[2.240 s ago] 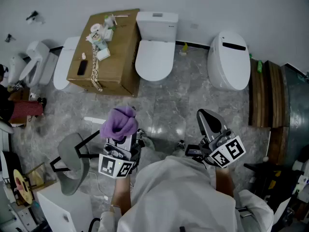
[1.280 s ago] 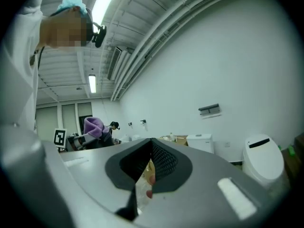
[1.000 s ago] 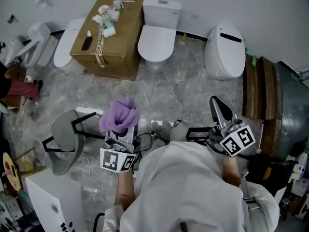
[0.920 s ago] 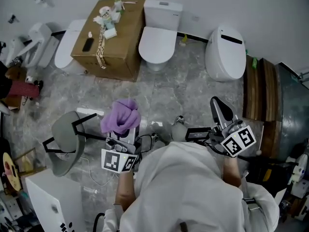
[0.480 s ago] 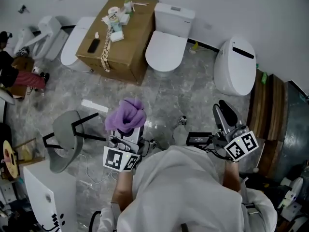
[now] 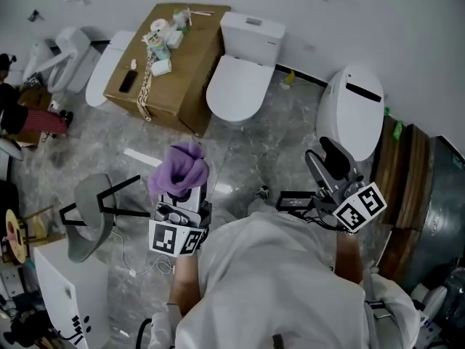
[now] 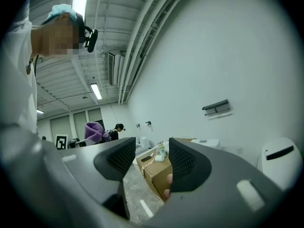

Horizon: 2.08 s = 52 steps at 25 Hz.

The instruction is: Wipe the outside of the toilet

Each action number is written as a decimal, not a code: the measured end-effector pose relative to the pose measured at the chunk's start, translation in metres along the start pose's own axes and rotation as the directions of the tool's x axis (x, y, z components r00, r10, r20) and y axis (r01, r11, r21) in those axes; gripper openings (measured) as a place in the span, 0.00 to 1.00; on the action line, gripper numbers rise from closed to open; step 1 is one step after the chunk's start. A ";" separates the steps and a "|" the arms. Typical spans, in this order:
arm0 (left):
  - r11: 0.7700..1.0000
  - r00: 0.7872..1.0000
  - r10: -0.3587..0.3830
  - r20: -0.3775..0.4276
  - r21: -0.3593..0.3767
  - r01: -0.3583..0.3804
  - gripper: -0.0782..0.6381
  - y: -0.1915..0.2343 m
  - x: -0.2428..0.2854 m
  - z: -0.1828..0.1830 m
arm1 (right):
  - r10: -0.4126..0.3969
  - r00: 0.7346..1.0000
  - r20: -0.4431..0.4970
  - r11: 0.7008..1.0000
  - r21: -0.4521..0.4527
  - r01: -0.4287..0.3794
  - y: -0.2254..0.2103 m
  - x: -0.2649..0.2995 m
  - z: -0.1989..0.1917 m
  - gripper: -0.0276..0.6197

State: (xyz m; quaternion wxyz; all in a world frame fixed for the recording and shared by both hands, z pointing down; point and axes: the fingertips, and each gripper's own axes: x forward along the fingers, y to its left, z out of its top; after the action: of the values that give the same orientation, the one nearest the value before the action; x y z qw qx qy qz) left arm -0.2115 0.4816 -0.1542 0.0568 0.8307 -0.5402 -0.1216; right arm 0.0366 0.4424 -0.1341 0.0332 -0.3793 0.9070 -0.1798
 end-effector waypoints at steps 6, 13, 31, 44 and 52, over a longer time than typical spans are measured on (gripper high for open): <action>1.000 1.000 -0.005 -0.004 0.010 0.005 0.29 -0.021 0.047 -0.010 | 0.011 1.000 0.009 1.000 0.014 -0.011 -0.044 0.000 0.016 0.38; 0.999 0.998 -0.054 -0.027 0.001 0.054 0.29 -0.021 0.088 -0.027 | -0.007 1.000 -0.006 1.000 0.023 0.007 -0.070 0.011 0.015 0.42; 0.994 0.990 -0.112 -0.086 -0.011 0.112 0.29 0.115 0.286 -0.056 | 0.000 0.991 -0.130 1.000 -0.004 -0.001 -0.155 0.216 0.070 0.45; 0.972 0.949 -0.219 -0.228 0.036 0.233 0.29 0.148 0.384 -0.098 | 0.236 0.940 -0.246 0.969 -0.013 -0.246 -0.128 0.370 0.082 0.54; 0.975 0.963 -0.194 -0.186 0.075 0.210 0.29 0.118 0.452 -0.100 | 0.362 0.886 -0.290 0.932 0.114 -0.344 -0.166 0.403 0.083 0.56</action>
State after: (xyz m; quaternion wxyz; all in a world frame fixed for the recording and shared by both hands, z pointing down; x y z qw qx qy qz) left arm -0.1148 0.0180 -0.0953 0.0529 0.8908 -0.4505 -0.0266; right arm -0.1216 0.0277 -0.1227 -0.0642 -0.1744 0.9491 -0.2543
